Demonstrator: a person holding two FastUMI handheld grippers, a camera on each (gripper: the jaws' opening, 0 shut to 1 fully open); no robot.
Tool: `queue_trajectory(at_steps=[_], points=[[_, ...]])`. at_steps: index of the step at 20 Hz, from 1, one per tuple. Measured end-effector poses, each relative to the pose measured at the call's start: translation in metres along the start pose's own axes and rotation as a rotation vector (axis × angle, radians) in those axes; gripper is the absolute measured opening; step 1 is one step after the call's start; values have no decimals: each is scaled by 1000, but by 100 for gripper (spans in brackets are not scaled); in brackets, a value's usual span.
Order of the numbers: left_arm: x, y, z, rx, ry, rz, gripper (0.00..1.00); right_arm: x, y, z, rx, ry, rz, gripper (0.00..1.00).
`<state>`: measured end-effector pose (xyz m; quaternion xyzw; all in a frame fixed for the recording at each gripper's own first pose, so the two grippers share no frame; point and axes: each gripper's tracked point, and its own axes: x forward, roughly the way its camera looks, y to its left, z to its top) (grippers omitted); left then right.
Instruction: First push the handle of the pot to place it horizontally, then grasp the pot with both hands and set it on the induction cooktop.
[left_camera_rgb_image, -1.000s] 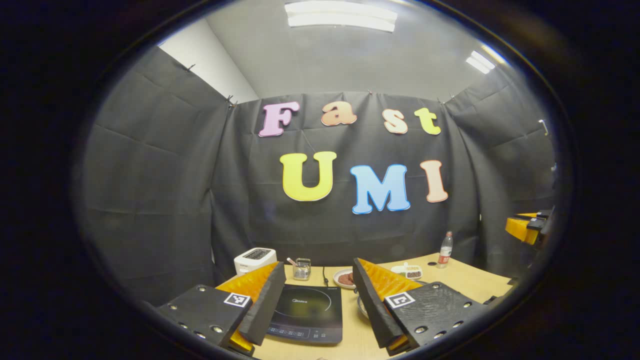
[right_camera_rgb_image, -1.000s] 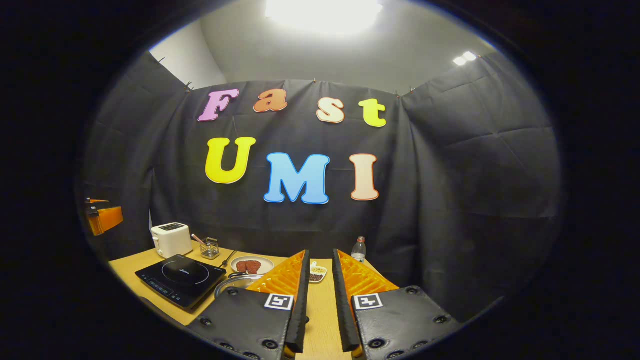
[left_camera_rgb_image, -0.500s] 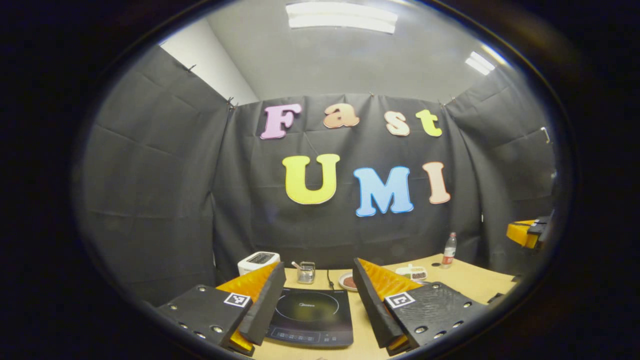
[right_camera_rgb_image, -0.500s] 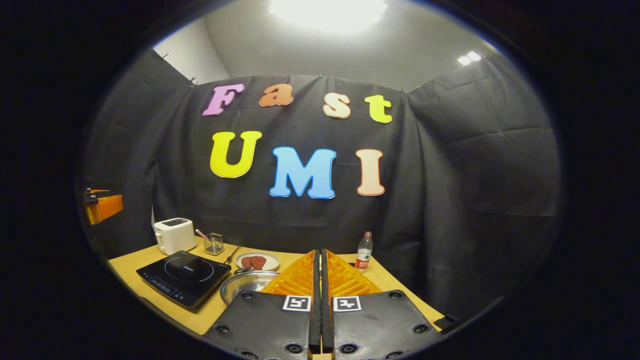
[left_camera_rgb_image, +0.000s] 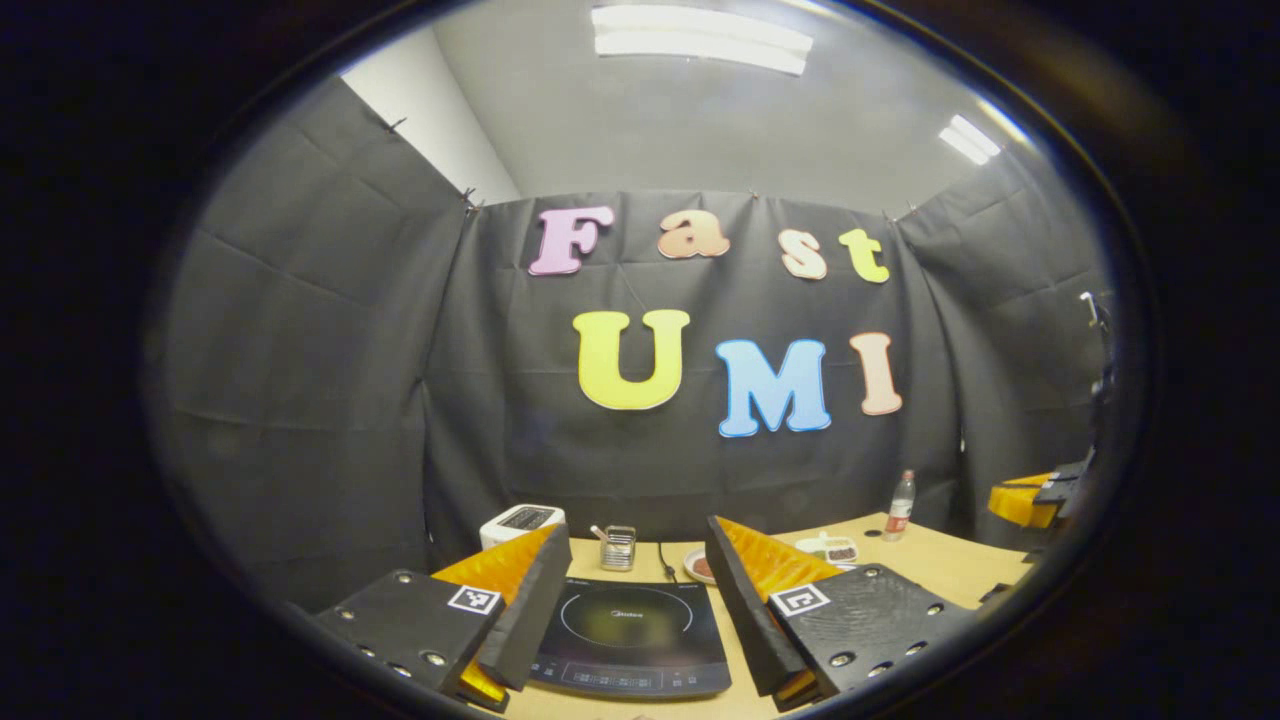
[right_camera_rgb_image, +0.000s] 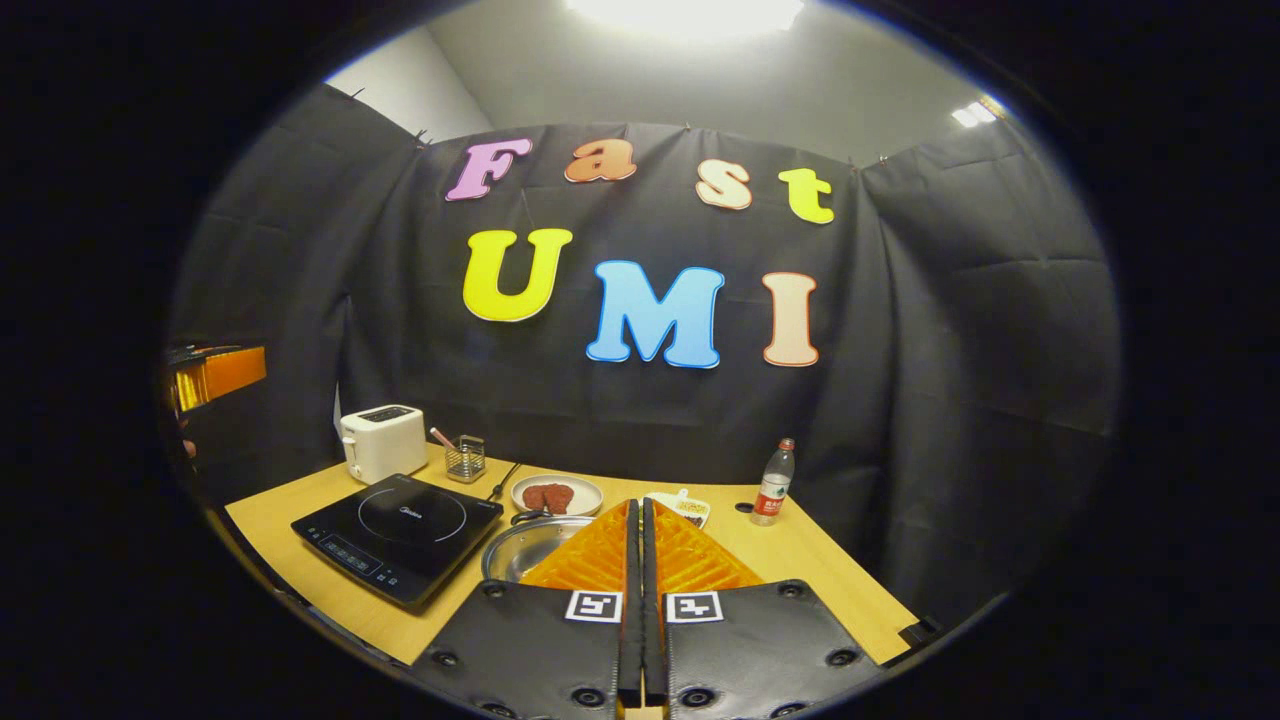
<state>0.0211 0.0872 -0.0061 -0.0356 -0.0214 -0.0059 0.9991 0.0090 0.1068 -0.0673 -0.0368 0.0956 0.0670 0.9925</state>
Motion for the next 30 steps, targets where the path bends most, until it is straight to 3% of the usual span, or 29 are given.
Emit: queue_trajectory(at_steps=[10, 21, 30], points=[[1, 17, -2, 14, -1, 74, 80, 17, 39, -53, -63, 132, 170, 0], [22, -18, -14, 22, 35, 138, 82, 35, 45, -124, -122, 308, 379, 2], [37, -42, -27, 36, 70, 164, 80, 45, 40, -175, -145, 457, 481, 2]])
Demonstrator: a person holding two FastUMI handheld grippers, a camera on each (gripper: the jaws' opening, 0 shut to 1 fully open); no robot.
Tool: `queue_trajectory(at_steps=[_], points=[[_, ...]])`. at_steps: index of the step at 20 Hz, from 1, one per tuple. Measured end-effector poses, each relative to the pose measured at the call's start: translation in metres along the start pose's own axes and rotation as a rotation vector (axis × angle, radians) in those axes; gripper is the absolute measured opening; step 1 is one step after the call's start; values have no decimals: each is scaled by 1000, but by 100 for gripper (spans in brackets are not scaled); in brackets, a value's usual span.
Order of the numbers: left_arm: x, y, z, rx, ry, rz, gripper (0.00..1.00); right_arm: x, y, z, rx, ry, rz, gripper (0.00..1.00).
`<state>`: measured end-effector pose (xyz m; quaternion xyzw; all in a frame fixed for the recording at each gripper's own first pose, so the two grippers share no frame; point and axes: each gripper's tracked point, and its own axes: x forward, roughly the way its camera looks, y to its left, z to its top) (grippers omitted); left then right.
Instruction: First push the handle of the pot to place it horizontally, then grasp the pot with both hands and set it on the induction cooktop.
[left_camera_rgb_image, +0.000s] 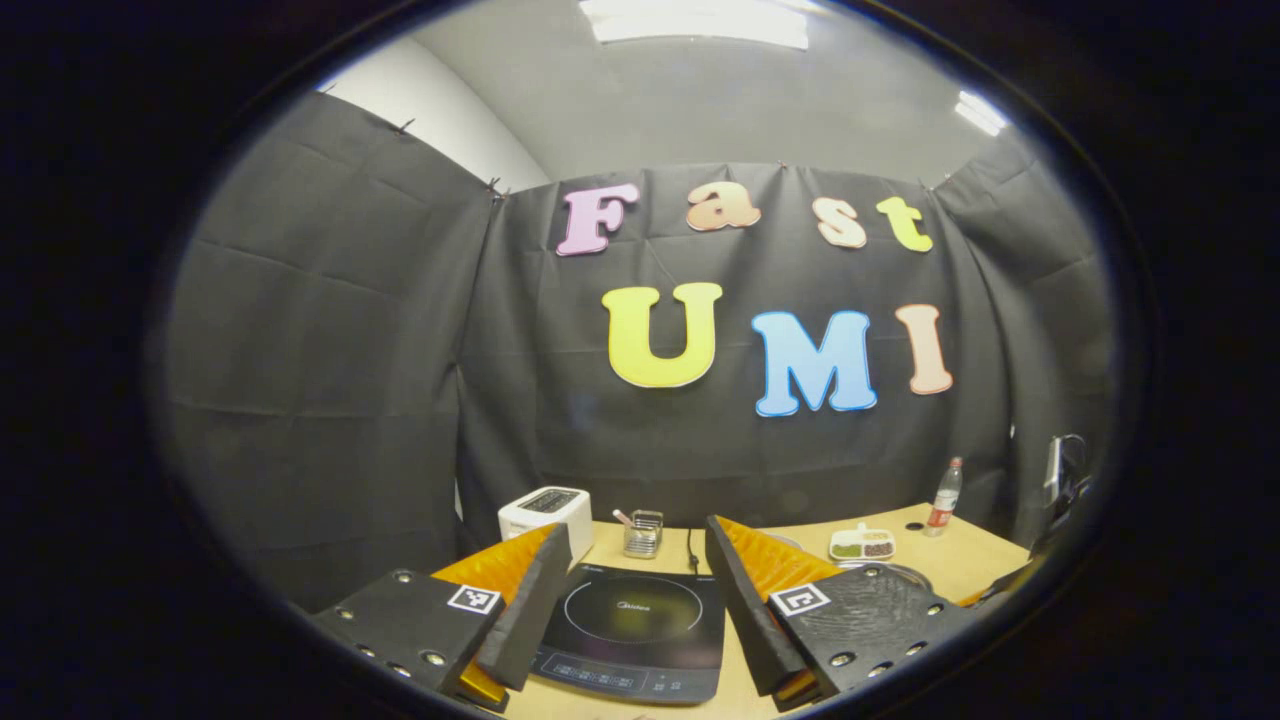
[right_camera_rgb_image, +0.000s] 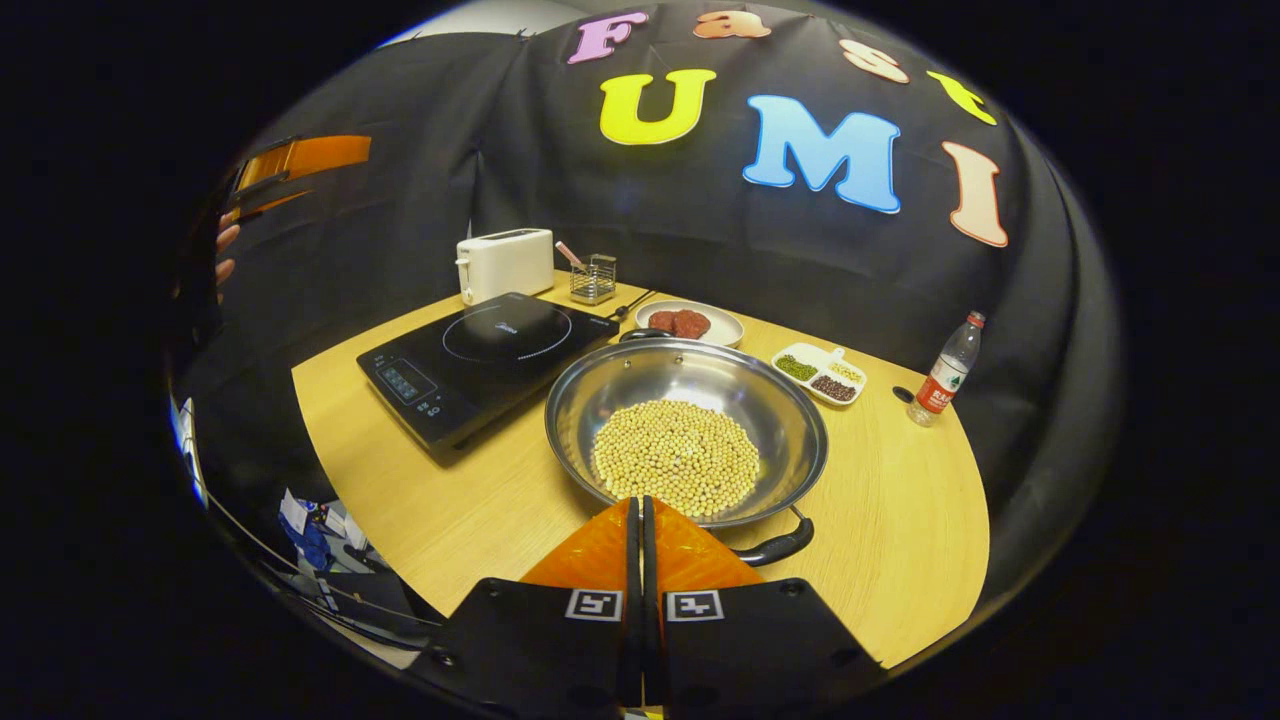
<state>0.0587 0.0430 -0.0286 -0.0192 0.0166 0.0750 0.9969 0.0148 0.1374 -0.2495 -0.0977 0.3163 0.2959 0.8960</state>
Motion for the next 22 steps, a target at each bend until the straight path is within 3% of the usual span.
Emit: queue_trajectory(at_steps=[2, 3, 8, 22], points=[[3, -3, -1, 8, 4, 8, 80, 6, 1, -11, -4, 33, 24, 2], [3, -4, -1, 12, 5, 12, 85, 9, 1, -15, -4, 49, 35, 2], [4, -9, -5, 24, 16, 30, 80, 18, -3, -33, -16, 109, 63, 2], [16, -31, -4, 43, 14, 48, 80, 31, -41, -47, -50, 168, 52, 2]])
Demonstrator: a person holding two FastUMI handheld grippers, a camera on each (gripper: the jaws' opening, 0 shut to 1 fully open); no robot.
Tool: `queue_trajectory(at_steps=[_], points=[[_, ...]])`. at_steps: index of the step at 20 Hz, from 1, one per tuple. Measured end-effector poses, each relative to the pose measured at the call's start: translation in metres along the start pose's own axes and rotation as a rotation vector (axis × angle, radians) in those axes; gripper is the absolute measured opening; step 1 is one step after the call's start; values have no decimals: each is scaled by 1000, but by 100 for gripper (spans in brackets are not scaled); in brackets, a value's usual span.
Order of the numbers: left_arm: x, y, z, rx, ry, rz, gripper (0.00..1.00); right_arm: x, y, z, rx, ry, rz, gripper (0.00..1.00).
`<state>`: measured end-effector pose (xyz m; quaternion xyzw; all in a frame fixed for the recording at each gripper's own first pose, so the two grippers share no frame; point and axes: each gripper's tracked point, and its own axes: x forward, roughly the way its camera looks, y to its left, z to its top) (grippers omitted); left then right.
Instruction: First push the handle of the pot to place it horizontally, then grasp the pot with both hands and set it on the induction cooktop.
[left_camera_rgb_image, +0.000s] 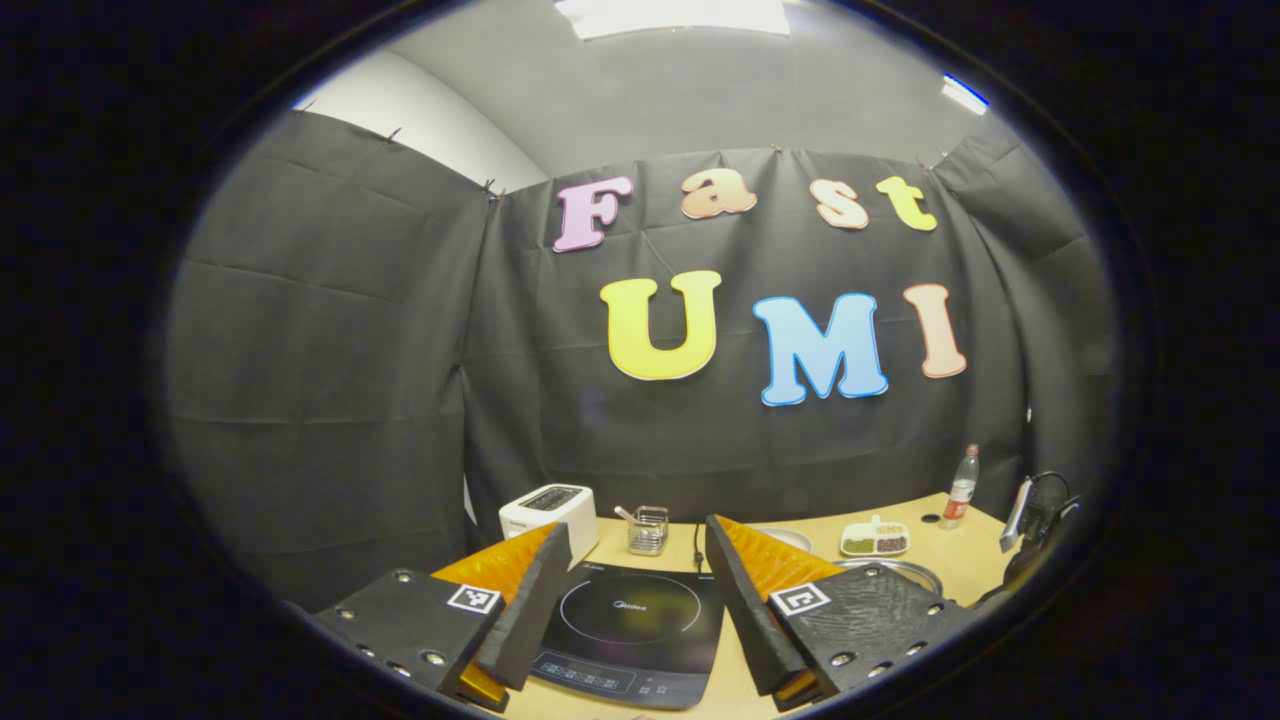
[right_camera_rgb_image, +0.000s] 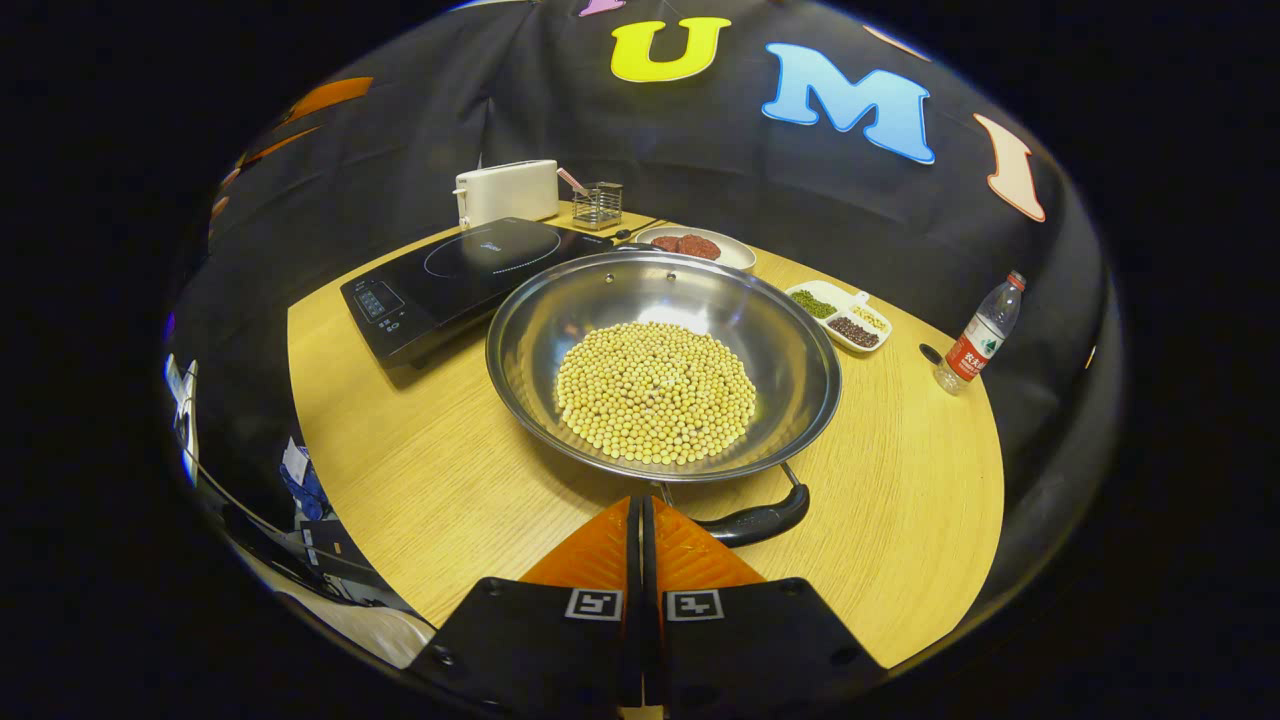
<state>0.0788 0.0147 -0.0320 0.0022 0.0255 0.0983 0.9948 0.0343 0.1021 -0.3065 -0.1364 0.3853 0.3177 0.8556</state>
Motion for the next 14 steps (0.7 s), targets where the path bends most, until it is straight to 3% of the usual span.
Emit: queue_trajectory(at_steps=[14], points=[[15, -22, -3, -1, 4, -7, 80, 6, -35, 2, 41, 7, -40, 0]])
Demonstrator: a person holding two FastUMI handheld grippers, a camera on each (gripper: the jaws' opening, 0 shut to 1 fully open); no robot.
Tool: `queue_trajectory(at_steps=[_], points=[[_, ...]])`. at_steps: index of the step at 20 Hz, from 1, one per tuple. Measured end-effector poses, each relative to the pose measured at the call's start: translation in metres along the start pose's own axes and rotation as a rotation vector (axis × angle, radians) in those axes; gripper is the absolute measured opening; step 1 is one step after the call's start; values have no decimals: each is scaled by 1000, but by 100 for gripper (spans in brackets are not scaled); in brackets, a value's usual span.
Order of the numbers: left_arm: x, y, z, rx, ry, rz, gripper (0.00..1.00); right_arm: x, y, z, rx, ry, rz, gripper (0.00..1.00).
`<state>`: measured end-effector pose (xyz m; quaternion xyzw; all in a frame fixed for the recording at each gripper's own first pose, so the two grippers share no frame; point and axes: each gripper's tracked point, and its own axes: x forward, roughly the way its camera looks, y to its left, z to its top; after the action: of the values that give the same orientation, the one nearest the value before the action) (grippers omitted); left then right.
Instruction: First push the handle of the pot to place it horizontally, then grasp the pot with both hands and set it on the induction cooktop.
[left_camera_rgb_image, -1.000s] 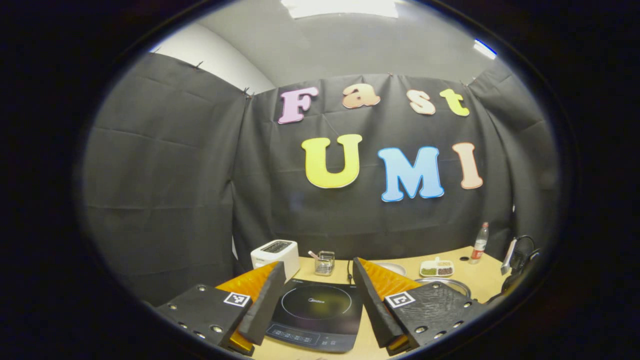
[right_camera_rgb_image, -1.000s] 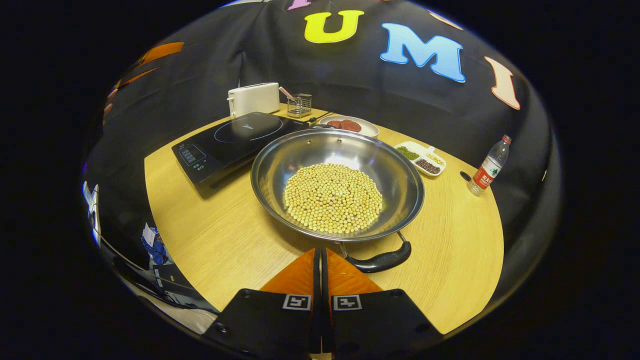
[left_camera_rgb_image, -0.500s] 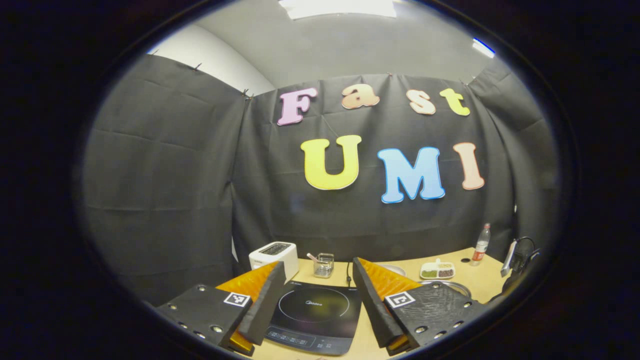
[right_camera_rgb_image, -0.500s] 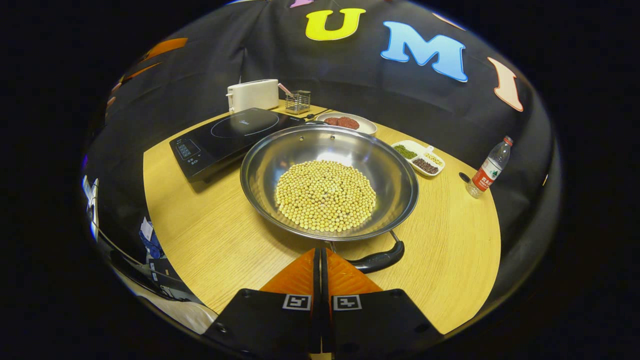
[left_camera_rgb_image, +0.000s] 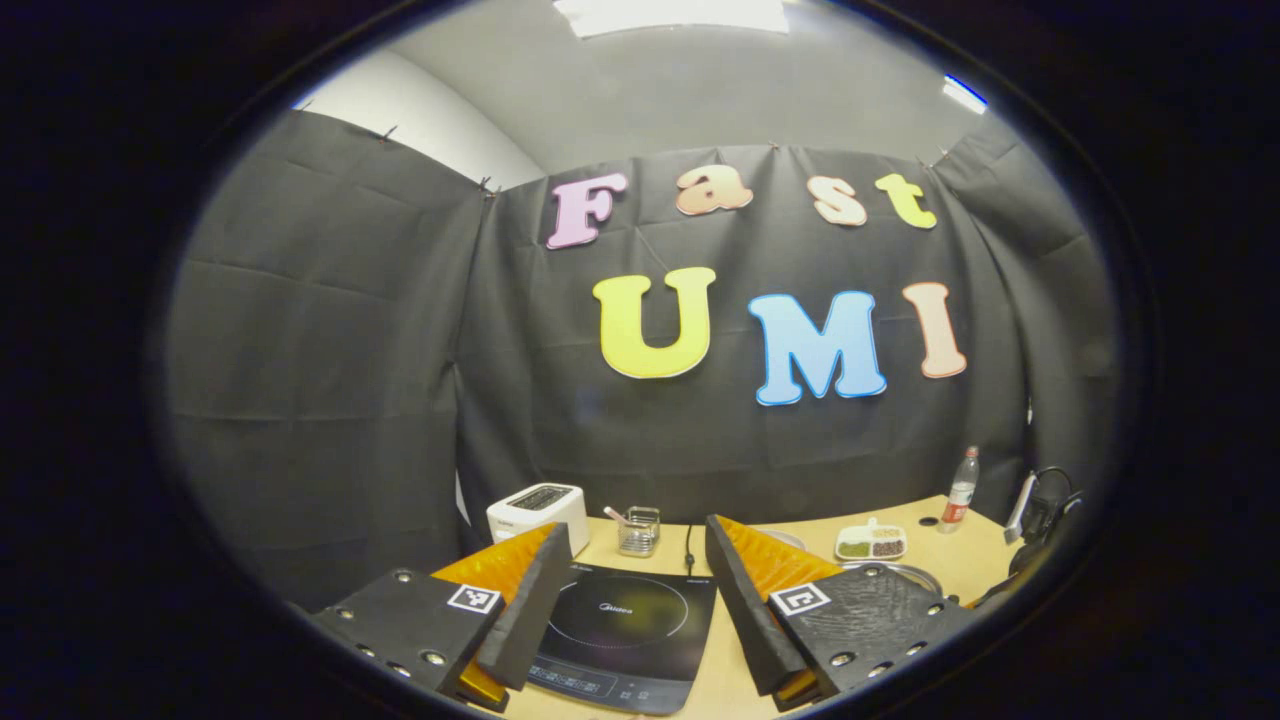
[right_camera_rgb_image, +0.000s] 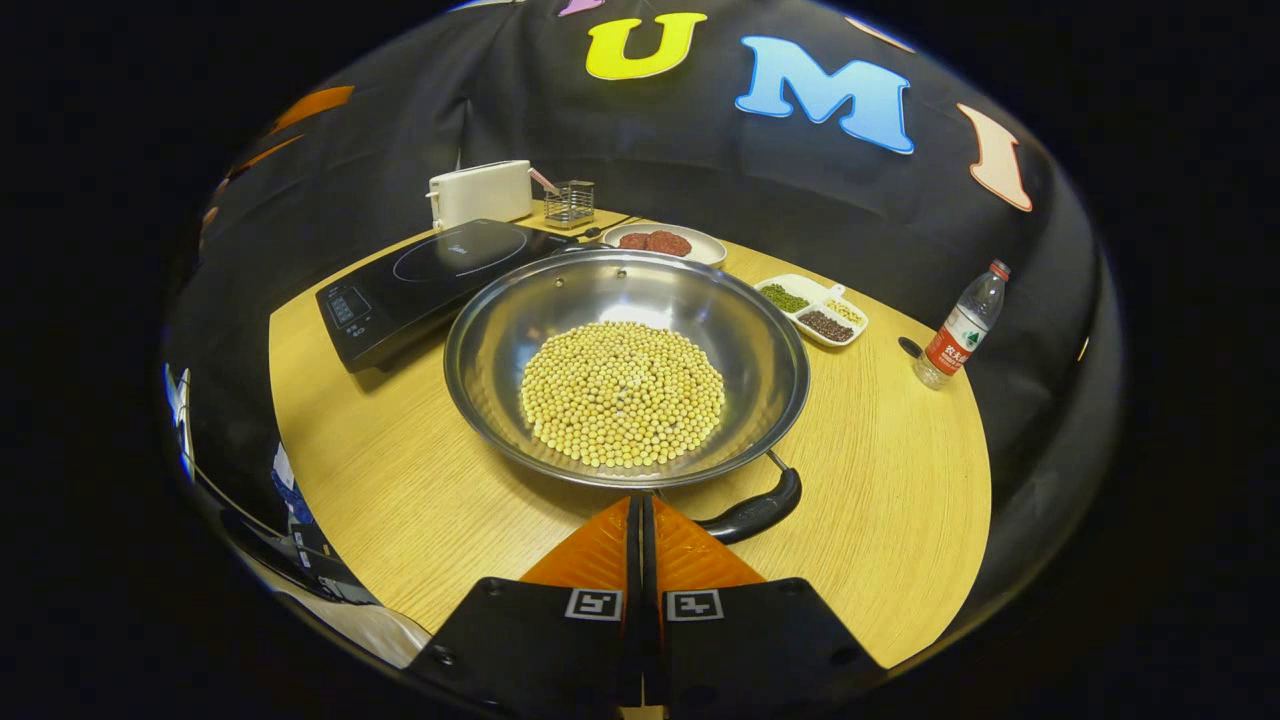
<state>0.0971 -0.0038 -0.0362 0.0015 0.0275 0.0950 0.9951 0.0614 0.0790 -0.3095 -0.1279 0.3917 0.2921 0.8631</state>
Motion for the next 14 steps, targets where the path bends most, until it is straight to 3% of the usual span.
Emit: queue_trajectory(at_steps=[14], points=[[10, -32, -8, -3, 15, 17, 82, 15, -43, 6, 54, -8, -26, 2]])
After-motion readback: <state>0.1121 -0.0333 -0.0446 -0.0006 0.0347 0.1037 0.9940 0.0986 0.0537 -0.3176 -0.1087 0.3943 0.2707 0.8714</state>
